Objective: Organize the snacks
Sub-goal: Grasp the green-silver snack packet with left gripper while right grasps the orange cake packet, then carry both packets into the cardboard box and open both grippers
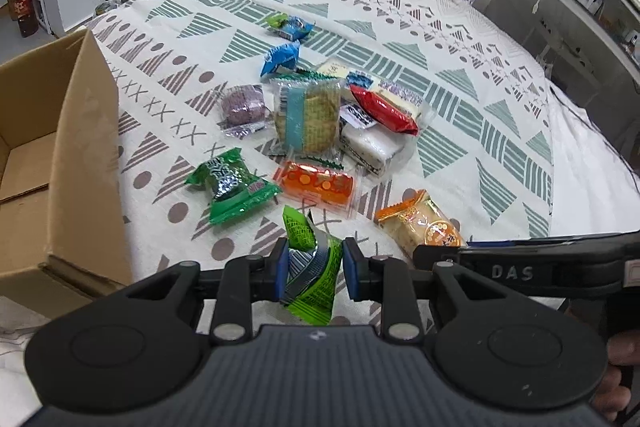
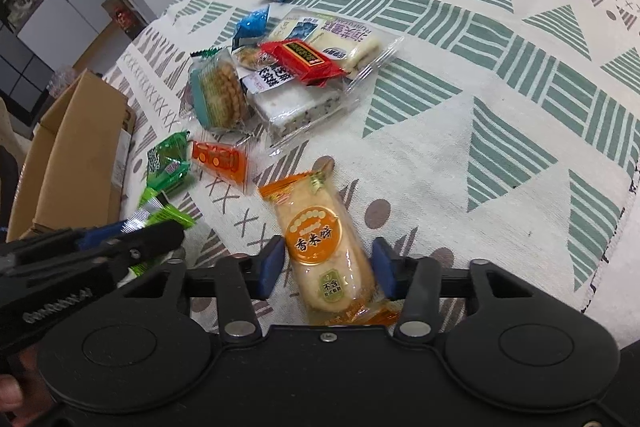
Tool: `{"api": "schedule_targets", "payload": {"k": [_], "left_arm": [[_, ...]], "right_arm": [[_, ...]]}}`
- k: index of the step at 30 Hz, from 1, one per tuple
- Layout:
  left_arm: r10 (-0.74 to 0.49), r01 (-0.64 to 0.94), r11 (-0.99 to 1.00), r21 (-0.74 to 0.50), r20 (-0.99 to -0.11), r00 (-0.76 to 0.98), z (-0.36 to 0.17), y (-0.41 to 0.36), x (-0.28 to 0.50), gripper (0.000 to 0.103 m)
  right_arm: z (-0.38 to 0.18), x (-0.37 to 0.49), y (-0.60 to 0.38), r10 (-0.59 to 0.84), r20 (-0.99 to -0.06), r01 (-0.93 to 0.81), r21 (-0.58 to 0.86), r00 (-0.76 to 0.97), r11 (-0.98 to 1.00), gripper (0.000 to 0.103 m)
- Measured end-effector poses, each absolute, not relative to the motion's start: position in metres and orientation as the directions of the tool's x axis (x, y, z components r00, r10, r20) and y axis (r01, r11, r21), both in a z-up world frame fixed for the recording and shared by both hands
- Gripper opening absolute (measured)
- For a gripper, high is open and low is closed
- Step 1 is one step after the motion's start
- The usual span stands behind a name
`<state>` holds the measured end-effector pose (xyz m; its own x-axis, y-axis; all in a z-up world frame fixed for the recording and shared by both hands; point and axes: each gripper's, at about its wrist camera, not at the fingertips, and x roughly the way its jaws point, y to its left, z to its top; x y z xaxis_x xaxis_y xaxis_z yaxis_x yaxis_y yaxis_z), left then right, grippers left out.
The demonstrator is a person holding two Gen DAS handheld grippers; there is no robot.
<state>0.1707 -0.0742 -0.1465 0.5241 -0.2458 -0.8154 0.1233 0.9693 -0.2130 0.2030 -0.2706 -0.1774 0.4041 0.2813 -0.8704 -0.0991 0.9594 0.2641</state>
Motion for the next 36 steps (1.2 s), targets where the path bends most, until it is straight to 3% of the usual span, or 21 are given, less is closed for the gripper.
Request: {"api": "schedule_targets", "payload": {"k": [5, 14, 36], "left_arm": [[-0.260, 0.107, 0.964, -0.242, -0.792, 0.552, -0.139, -0.062, 0.168, 0.027], [-0.270, 0.083, 0.957, -0.278, -0.745, 0.610, -0.122, -0.039, 0.159, 0.027], [-0.190, -0.034, 0.948, -0.317, -0.646, 0.739, -0.075, 0.043, 0.149, 0.027]], "right_arm": [[-0.174, 0.202, -0.266, 0.275, -0.866, -0.107, 0.254, 0.417, 0.961, 0.035], [-0.151, 0.194, -0.255, 0.221, -0.843, -0.084, 0.207, 0.491, 0.975, 0.034], [-0.075, 0.193, -0.152, 0.309, -0.731, -0.214, 0.223, 0.609, 0.951, 0.035]]}}
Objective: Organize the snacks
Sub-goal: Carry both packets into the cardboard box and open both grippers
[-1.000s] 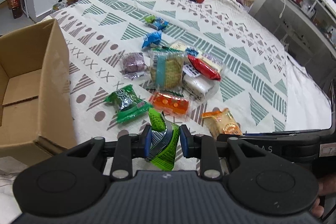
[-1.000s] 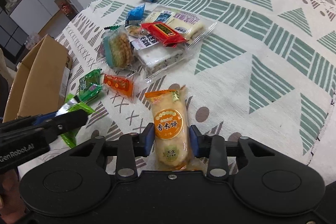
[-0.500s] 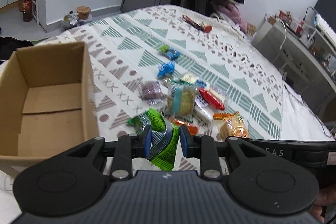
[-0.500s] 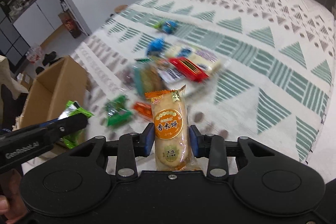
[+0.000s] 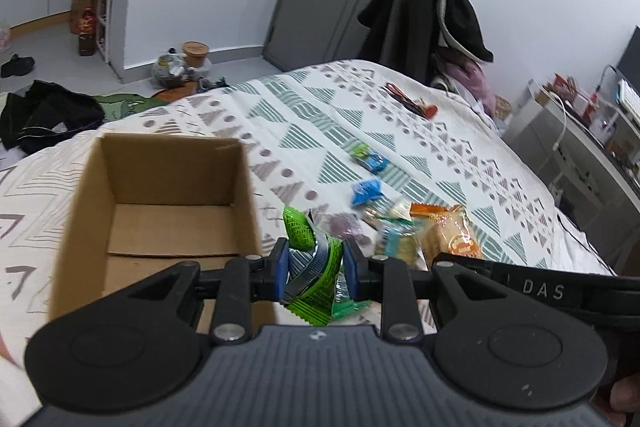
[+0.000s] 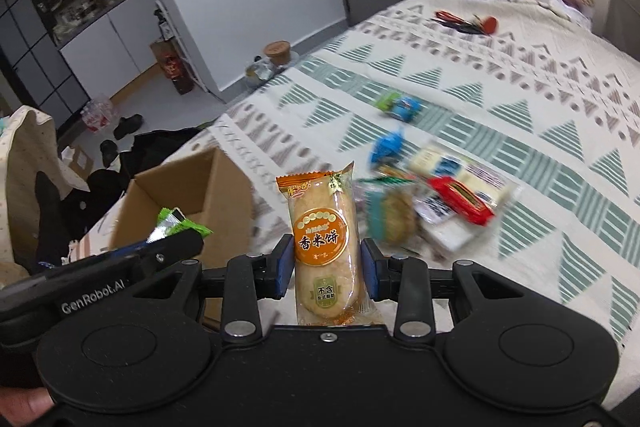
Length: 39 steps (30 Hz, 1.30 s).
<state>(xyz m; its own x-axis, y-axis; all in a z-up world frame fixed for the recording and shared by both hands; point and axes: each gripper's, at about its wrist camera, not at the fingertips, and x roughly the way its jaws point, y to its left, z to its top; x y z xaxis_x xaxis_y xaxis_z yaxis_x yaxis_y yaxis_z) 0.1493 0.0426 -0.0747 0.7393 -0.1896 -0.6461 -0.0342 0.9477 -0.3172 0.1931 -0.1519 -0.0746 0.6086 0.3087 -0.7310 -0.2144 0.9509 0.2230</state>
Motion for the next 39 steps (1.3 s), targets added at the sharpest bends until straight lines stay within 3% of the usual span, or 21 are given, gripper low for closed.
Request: {"api": "schedule_targets", "payload": {"k": [33, 37, 39], "left_arm": [[-0.051, -0.303, 0.872, -0.385, -0.687, 0.725, -0.092, 0.151, 0.130, 0.028], [-0.042, -0.331, 0.857, -0.396, -0.693, 0.720, -0.091, 0.157, 0.128, 0.030], [-0.031, -0.351, 0.849, -0.395, -0.700, 0.713, -0.090, 0.159, 0.127, 0.039]], "right_arm": [[-0.075, 0.204, -0.024, 0.423, -0.706, -0.302, 0.299, 0.568, 0.905, 0.035], [-0.078, 0.206, -0.024, 0.435, -0.708, -0.291, 0.325, 0.556, 0.900, 0.035], [-0.080, 0.208, -0.024, 0.448, -0.705, -0.290, 0.342, 0.549, 0.894, 0.035]]}}
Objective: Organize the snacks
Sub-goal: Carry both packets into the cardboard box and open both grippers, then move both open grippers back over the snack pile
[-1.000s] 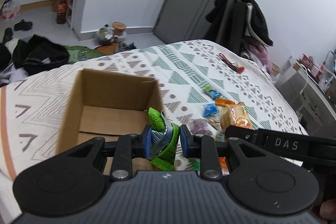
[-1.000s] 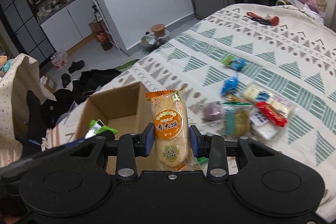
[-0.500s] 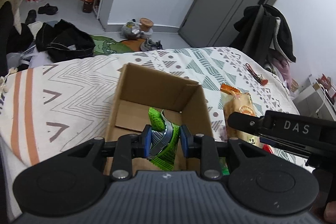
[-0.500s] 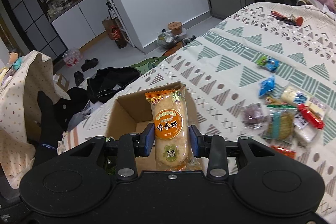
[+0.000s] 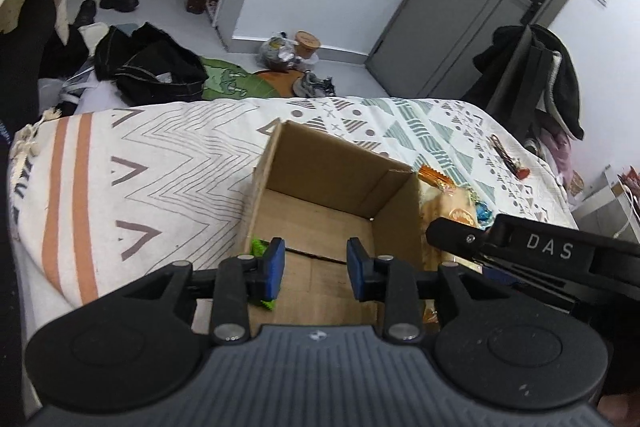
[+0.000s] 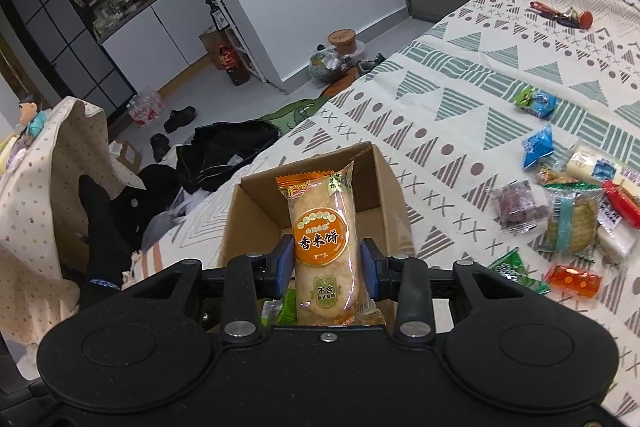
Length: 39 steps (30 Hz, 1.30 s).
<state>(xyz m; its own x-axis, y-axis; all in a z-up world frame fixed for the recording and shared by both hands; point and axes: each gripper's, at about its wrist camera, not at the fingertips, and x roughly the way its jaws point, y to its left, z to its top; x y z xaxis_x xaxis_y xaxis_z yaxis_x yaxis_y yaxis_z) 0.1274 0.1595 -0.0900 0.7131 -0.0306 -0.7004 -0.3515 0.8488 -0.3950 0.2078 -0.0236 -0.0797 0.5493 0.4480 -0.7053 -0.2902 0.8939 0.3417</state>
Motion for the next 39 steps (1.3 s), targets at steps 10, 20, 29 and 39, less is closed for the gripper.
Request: {"api": "schedule_targets", "payload": {"k": [10, 20, 29, 39], "left_arm": [[0.040, -0.434, 0.824, -0.365, -0.726, 0.687, -0.087, 0.165, 0.129, 0.083], [0.009, -0.330, 0.898, -0.291, -0.738, 0.675, -0.078, 0.118, 0.140, 0.087], [-0.021, -0.245, 0.936, -0.254, -0.734, 0.678, -0.069, 0.077, 0.142, 0.087], [-0.022, -0.213, 0.950, -0.228, -0.730, 0.683, -0.059, 0.044, 0.143, 0.087]], "right_arm": [[-0.085, 0.210, -0.040, 0.483, -0.699, -0.272, 0.400, 0.528, 0.875, 0.061], [-0.069, 0.191, -0.101, 0.387, -0.691, -0.281, 0.268, 0.610, 0.921, 0.094], [-0.065, 0.182, -0.154, 0.329, -0.671, -0.228, 0.238, 0.664, 0.944, 0.103], [-0.071, 0.180, -0.202, 0.293, -0.673, -0.168, 0.246, 0.679, 0.954, 0.103]]}}
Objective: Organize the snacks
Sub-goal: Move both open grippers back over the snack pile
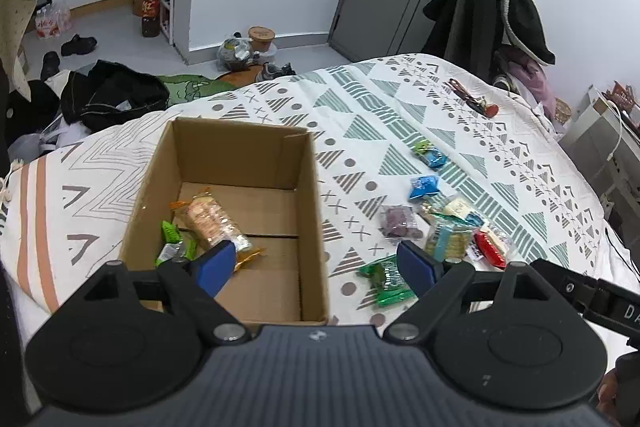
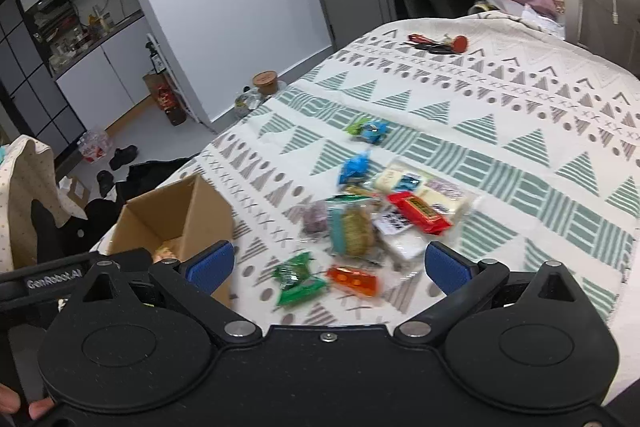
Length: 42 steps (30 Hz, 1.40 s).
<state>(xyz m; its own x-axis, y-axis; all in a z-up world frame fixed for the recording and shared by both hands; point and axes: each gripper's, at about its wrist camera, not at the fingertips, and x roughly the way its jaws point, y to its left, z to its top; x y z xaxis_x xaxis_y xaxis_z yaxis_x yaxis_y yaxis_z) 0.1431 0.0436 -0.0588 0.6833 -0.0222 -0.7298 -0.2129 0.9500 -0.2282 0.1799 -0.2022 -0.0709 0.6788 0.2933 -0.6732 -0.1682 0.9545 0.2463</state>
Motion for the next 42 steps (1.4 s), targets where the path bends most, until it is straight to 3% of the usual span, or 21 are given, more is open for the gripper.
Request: {"api": "schedule_targets", "payload": {"k": [18, 23, 31, 35, 42], "left_arm": [[-0.074, -0.130, 0.967, -0.220, -0.730, 0.679, -0.059, -0.019, 0.160, 0.087], [-0.086, -0.135, 0.962, -0.236, -0.735, 0.673, -0.071, -0.028, 0.168, 0.085], [-0.065, -0.163, 0.962, -0.220, -0.761, 0.646, -0.093, -0.040, 0.186, 0.082], [-0.059, -0.173, 0.961, -0.216, -0.771, 0.634, -0.103, -0.044, 0.194, 0.074], [-0.044, -0.202, 0.958, -0.203, -0.801, 0.597, -0.126, -0.049, 0.212, 0.064]], "right_arm": [[-0.095, 0.188, -0.262, 0.300, -0.678, -0.162, 0.261, 0.671, 0.952, 0.102], [-0.117, 0.196, -0.271, 0.346, -0.695, -0.167, 0.314, 0.630, 0.935, 0.088], [-0.135, 0.220, -0.279, 0.366, -0.686, -0.151, 0.354, 0.629, 0.923, 0.084], [-0.145, 0.234, -0.282, 0.373, -0.688, -0.143, 0.369, 0.622, 0.918, 0.070], [-0.153, 0.257, -0.283, 0.379, -0.680, -0.146, 0.376, 0.627, 0.915, 0.063]]}}
